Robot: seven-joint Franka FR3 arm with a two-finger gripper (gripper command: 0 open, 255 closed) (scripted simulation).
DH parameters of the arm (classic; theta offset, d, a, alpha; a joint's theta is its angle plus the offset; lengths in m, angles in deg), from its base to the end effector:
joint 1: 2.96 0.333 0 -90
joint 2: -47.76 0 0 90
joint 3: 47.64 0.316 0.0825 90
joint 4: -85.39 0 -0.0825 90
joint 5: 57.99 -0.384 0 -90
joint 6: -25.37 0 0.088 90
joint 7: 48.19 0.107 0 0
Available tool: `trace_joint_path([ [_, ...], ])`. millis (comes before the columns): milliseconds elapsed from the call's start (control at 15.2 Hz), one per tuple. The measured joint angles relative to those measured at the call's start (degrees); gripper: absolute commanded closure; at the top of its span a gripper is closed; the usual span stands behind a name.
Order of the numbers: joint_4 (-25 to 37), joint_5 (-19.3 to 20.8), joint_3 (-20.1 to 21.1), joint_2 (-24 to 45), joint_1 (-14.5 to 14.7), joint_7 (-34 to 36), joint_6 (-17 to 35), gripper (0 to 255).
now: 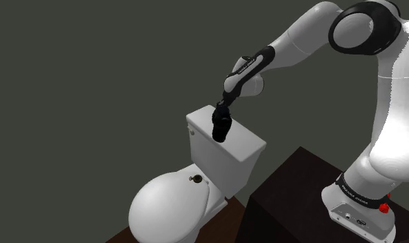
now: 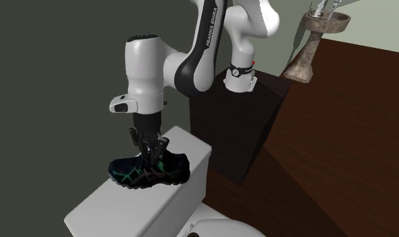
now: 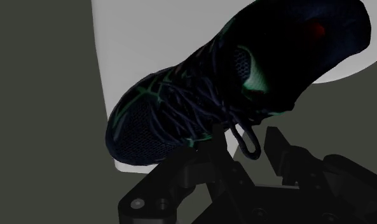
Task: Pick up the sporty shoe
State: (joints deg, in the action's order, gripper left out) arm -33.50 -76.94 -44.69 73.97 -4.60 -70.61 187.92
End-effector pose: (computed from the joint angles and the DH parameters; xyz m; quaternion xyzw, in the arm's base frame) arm 0.6149 -0.0038 0.2350 -0.9841 -0.0514 -0.1612 0.0547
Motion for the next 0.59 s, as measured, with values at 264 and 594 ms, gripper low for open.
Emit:
trace_joint_path([
  [264, 0.03, 0.83, -0.8, -2.34, 0.51, 0.99, -2.38, 255],
  [594, 0.13, 1.89, -1.63, -5.01, 1.11, 2.3, -5.14, 255],
])
